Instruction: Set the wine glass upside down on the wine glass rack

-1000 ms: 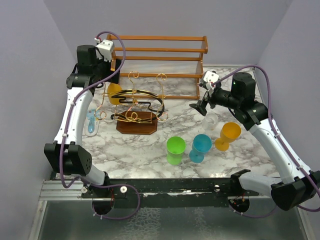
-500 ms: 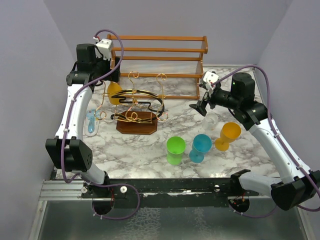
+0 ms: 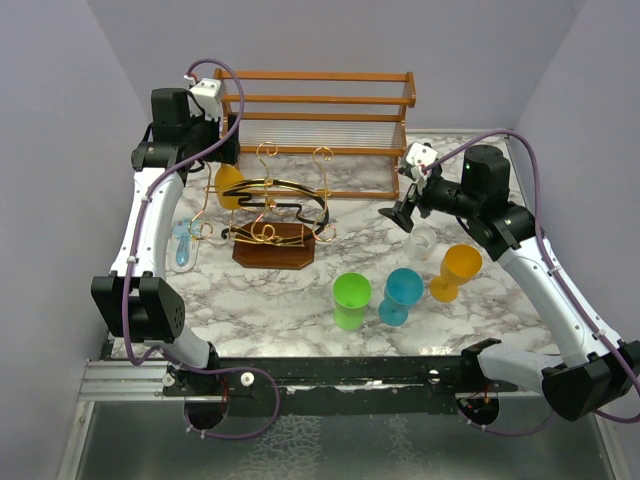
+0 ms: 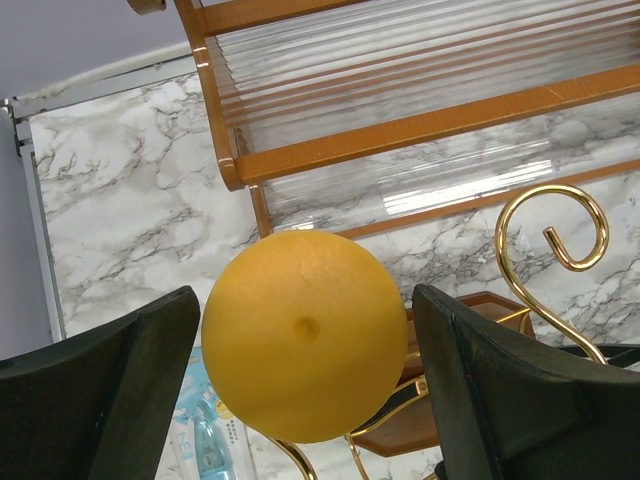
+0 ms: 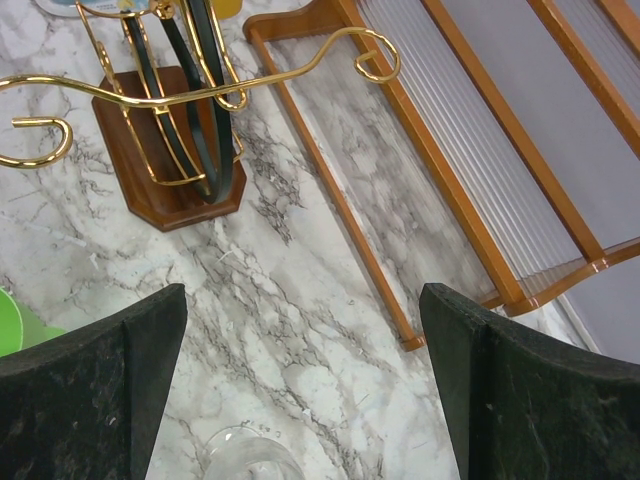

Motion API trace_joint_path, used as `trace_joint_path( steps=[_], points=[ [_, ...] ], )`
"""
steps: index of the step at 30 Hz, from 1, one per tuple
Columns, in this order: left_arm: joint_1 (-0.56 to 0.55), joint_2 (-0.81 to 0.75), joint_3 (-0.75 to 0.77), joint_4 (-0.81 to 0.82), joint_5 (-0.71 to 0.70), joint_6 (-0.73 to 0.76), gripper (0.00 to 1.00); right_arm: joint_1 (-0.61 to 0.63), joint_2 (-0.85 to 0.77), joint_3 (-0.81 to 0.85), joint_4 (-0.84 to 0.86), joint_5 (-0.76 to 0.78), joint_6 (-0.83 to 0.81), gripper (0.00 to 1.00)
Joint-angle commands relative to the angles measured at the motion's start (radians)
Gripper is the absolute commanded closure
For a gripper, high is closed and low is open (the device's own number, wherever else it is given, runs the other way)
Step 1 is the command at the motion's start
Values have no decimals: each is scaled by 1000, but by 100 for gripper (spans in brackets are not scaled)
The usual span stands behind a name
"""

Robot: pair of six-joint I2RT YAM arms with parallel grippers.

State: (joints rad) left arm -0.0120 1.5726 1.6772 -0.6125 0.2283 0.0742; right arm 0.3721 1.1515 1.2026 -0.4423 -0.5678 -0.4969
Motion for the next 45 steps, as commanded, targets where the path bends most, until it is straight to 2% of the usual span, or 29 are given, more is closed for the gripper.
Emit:
trace_joint_path(
  steps=[1,17,33,45],
  points=[
    [10,3,35,8,40,-18,11,2,2,-5,21,-14,-12,0],
    [14,-10,29,37,60,-15,29,2,0,-5,22,-14,-13,0],
    [14,-49,8,106,46,34,34,2,5,-1,18,-16,-14,0],
    [14,-136,-154,217,74,129,36,2,10,-2,16,-17,-14,1]
  ],
)
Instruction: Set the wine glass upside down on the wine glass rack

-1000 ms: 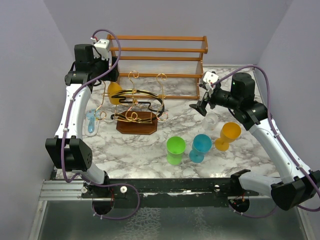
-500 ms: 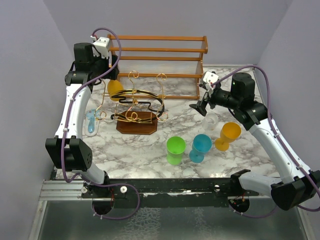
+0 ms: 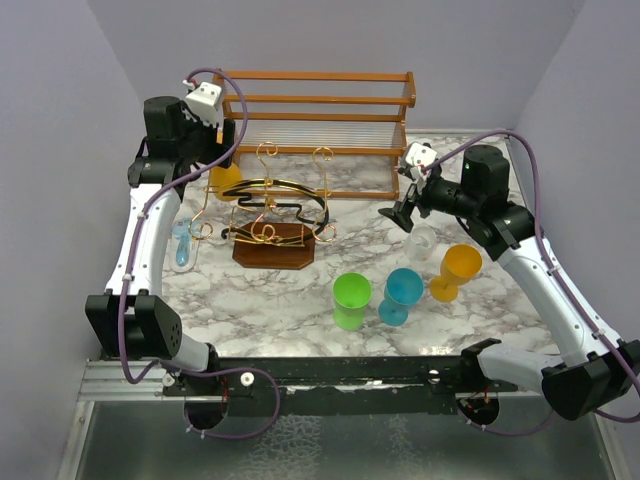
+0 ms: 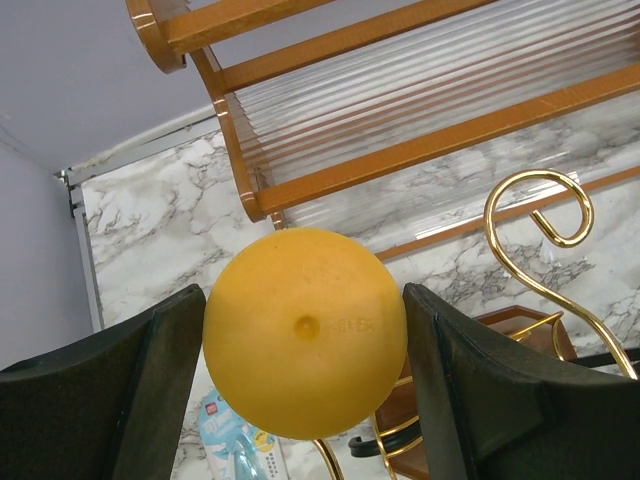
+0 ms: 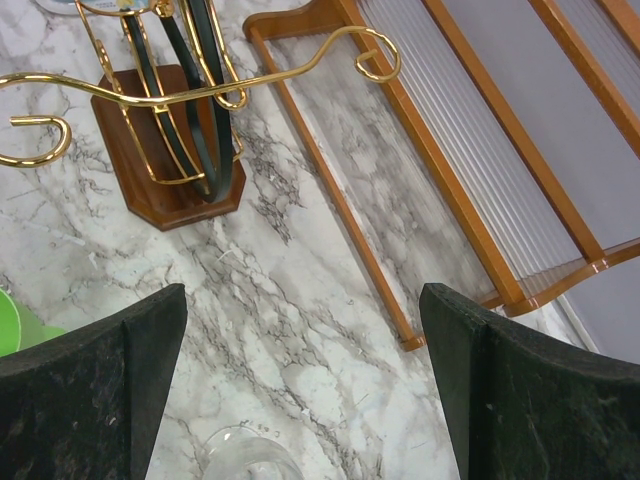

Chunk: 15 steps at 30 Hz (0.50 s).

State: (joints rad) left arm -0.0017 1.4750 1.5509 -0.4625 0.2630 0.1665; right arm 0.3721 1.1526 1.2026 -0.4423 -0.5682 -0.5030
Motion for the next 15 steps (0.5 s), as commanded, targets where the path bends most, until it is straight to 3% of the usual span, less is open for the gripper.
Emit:
trace_joint_path(
  steps=[1,15],
  points=[
    [3,-39,-31,65,43,39,36,2,9,-2,17,-17,-9,1],
    [3,-42,-86,62,47,78,29,2,11,-1,13,-18,-7,1]
  ],
)
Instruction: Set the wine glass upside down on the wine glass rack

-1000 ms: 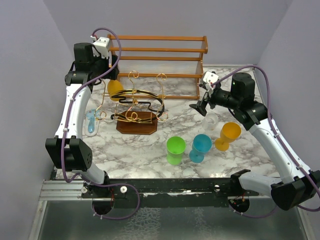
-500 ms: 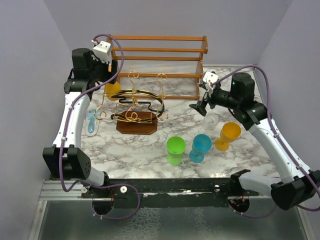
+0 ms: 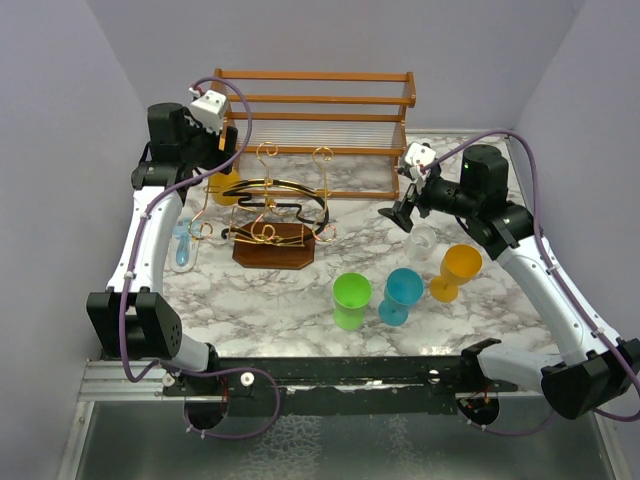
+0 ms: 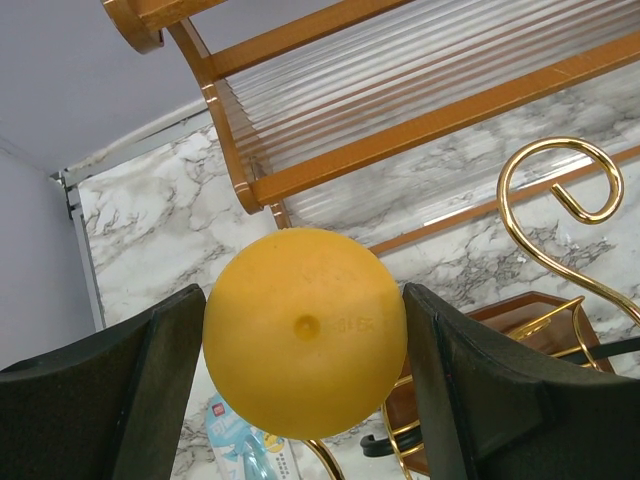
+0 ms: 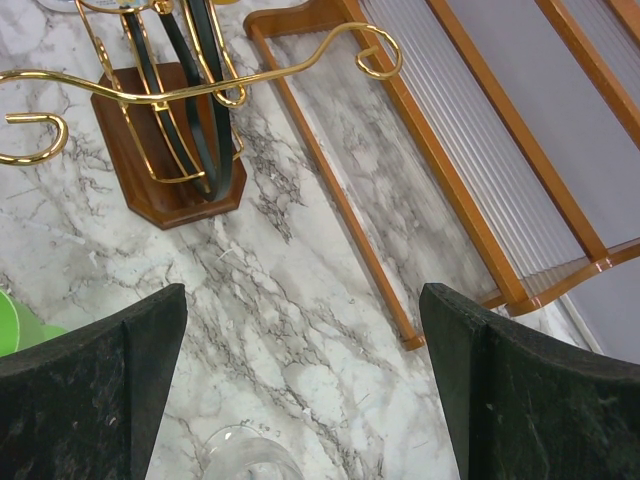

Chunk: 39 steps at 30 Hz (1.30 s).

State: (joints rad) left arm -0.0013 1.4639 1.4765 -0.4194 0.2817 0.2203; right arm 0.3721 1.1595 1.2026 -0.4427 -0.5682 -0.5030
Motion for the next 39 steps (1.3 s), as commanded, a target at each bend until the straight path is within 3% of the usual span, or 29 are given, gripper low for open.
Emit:
trace_joint_path(
  steps=[1,14,17,28,35,39],
  points=[
    [3,-31,-13,20,27,29,28,2,4,0,13,-18,-8,1],
    [3,-38,30,-5,22,48,10,2,10,31,-2,13,-14,0],
    [3,-53,43,-11,20,50,1,2,21,63,-31,52,-36,1],
    [3,-239,-85,76,33,29,1,2,44,85,-173,410,18,1],
    [1,-265,-64,0,54,15,1,-4,10,34,-286,479,36,3],
    [2,-276,-84,-22,63,15,3,-73,-32,3,-319,455,40,5]
  ],
)
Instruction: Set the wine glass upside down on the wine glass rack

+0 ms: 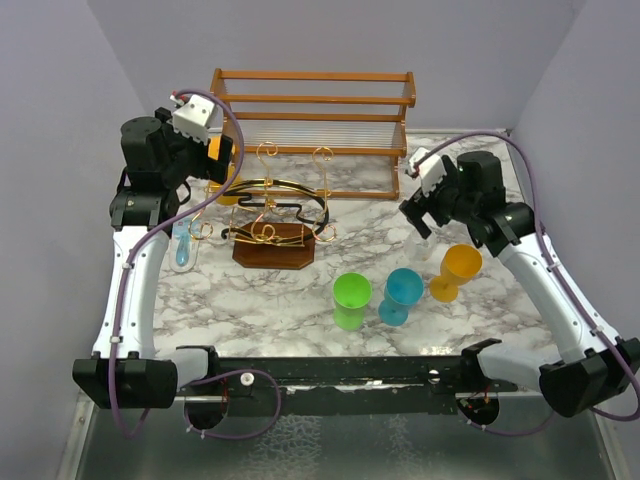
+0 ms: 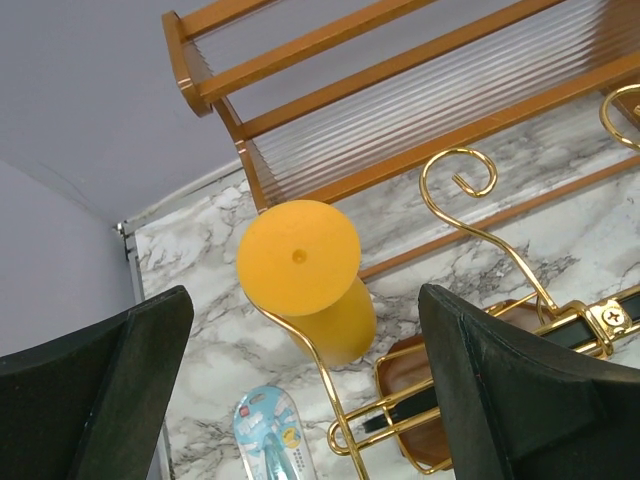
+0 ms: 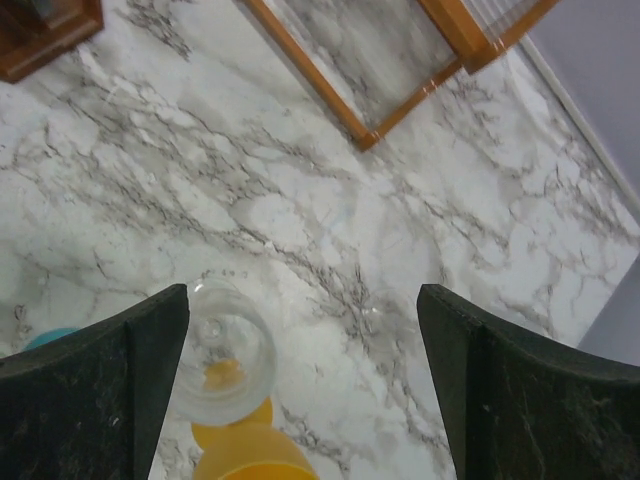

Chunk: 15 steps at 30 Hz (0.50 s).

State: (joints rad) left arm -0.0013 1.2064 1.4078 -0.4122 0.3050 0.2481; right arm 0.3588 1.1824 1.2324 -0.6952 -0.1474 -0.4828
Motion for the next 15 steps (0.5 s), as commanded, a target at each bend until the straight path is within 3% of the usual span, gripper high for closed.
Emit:
trace_joint_path(
  steps=[1,9,15],
  points=[
    [1,-19,-16,-37,38,-6,3,-88,-69,-33,-74,35,22,6],
    [2,3,7,-73,31,16,5,-329,-231,-104,-198,37,32,15],
    [2,19,19,-75,40,18,5,-361,-291,-170,-284,80,20,24]
  ],
)
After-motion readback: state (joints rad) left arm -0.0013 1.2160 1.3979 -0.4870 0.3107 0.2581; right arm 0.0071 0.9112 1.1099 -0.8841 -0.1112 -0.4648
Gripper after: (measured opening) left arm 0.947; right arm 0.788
